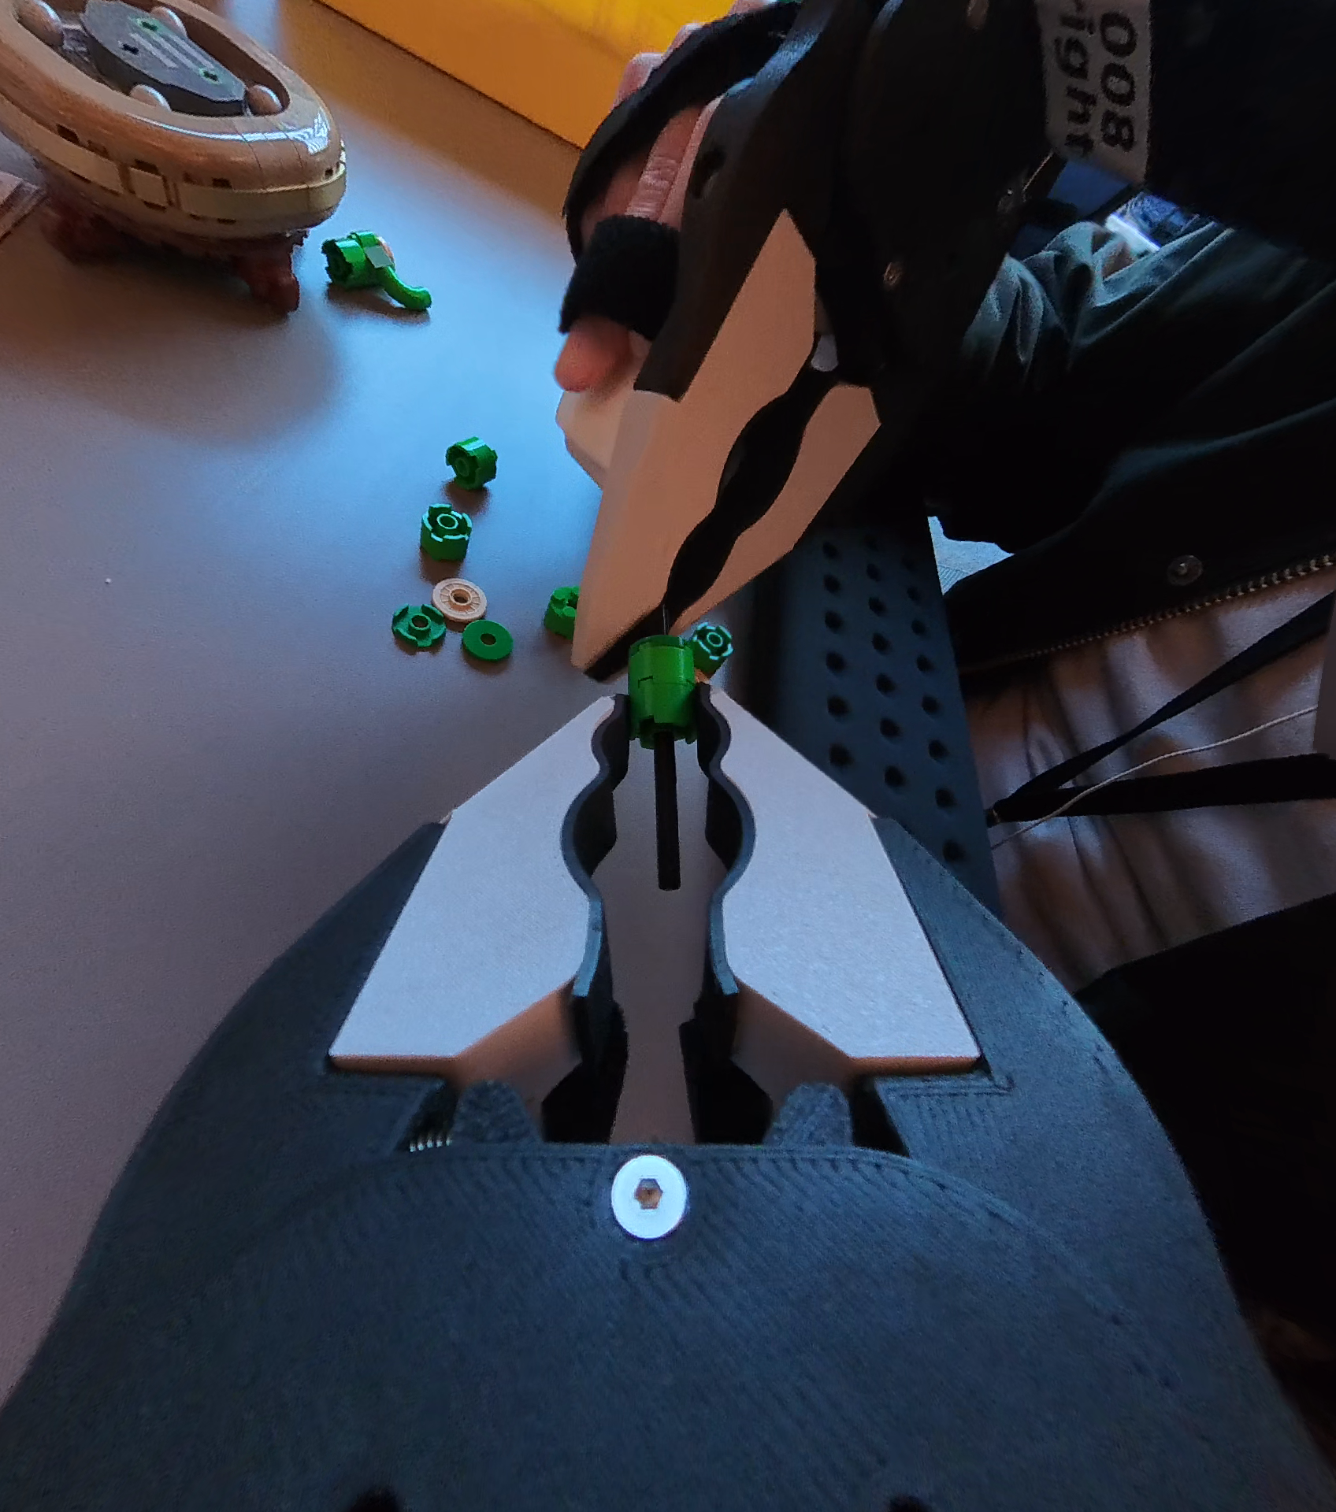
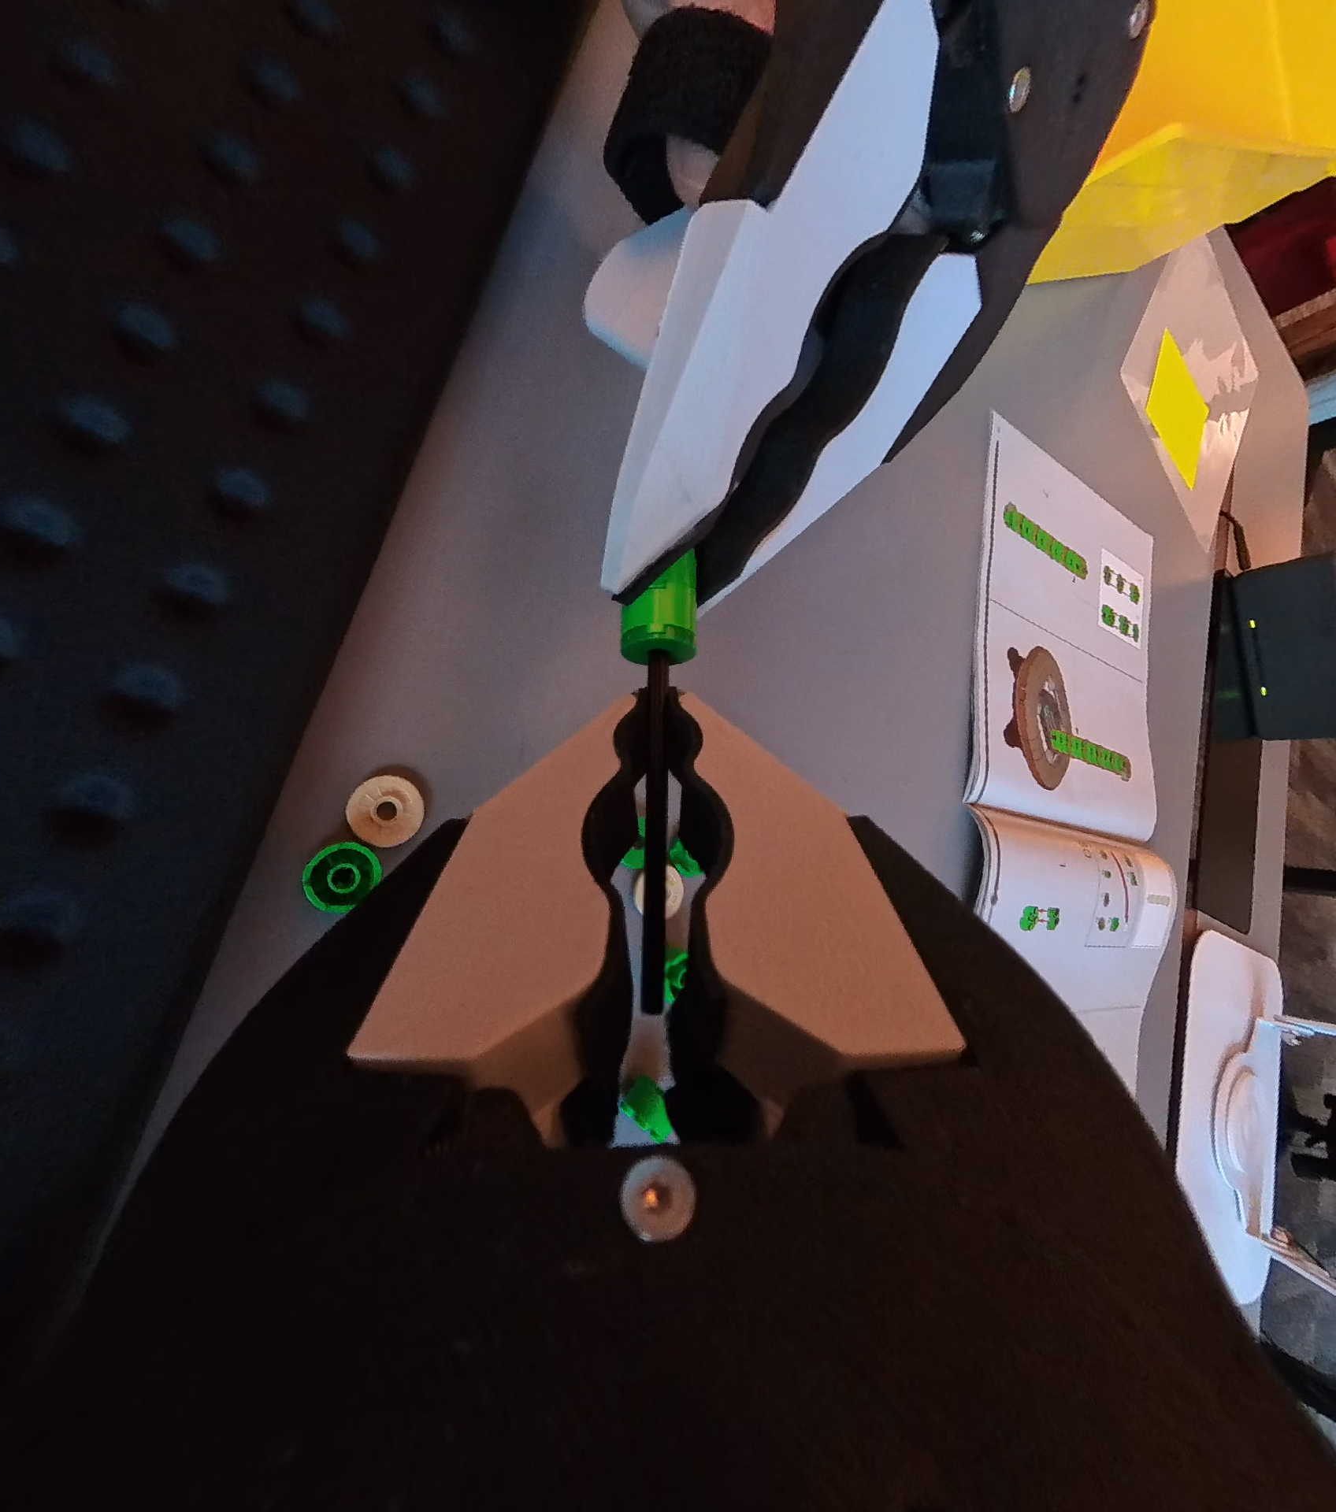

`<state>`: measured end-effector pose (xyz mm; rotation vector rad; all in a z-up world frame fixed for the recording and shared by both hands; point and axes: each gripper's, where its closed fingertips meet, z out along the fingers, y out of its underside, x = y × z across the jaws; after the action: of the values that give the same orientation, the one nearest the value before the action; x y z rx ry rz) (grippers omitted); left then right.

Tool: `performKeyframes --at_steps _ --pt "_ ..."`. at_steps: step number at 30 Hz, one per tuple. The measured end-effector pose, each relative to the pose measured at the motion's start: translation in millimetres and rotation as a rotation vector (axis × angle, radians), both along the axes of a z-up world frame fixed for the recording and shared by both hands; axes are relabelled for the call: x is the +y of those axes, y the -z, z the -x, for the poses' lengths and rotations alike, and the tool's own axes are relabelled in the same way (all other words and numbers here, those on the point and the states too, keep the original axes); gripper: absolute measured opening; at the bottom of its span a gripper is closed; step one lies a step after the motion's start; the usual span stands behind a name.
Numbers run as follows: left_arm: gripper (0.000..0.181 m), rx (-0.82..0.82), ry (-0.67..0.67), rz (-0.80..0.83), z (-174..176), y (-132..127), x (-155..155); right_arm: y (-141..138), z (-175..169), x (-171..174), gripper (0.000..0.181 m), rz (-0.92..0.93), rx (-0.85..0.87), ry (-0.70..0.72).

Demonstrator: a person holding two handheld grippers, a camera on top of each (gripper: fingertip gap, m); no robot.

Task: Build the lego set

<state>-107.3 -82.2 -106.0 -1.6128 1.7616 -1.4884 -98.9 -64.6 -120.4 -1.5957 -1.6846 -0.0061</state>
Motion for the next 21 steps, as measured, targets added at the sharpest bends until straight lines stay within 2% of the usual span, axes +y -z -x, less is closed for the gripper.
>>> performKeyframes --at_steps 1,5,9,12,14,16,19,20,21 --pt "0.015 -0.002 0.010 0.003 0.0 -0.7 -2.0 1.1 2.3 -0.9 0.001 0.010 0.009 -0.007" --pt "0.015 0.031 0.038 -0.010 1.7 5.5 -6.3 9.3 4.6 -4.9 0.001 0.065 -0.025 0.003" --pt "0.015 -0.009 0.040 0.001 0.8 -0.4 -7.8 3.7 1.9 -10.8 0.000 0.096 0.016 -0.013" --pt "0.015 -0.003 0.007 0.017 5.1 0.4 0.2 5.0 -17.8 -8.2 0.000 0.096 -0.014 0.026" --pt "0.015 -0.033 0.014 0.041 5.7 -7.1 0.0 -4.4 -21.6 -10.6 0.000 0.117 0.048 0.024" --pt "0.015 -0.027 0.012 0.021 5.0 -5.2 0.2 -5.8 -26.3 -10.7 0.000 0.117 0.031 0.024" --pt "0.015 -0.025 -0.006 0.031 9.6 -5.4 6.0 -7.5 -46.0 -10.0 0.000 0.131 0.025 0.064" --pt "0.015 0.023 -0.027 -0.008 14.6 3.1 13.4 -9.9 -60.0 -8.0 0.000 0.136 0.019 0.100" --pt "0.015 0.043 -0.076 -0.049 18.4 9.9 24.9 -10.3 -88.4 0.1 0.000 0.107 -0.030 0.183"
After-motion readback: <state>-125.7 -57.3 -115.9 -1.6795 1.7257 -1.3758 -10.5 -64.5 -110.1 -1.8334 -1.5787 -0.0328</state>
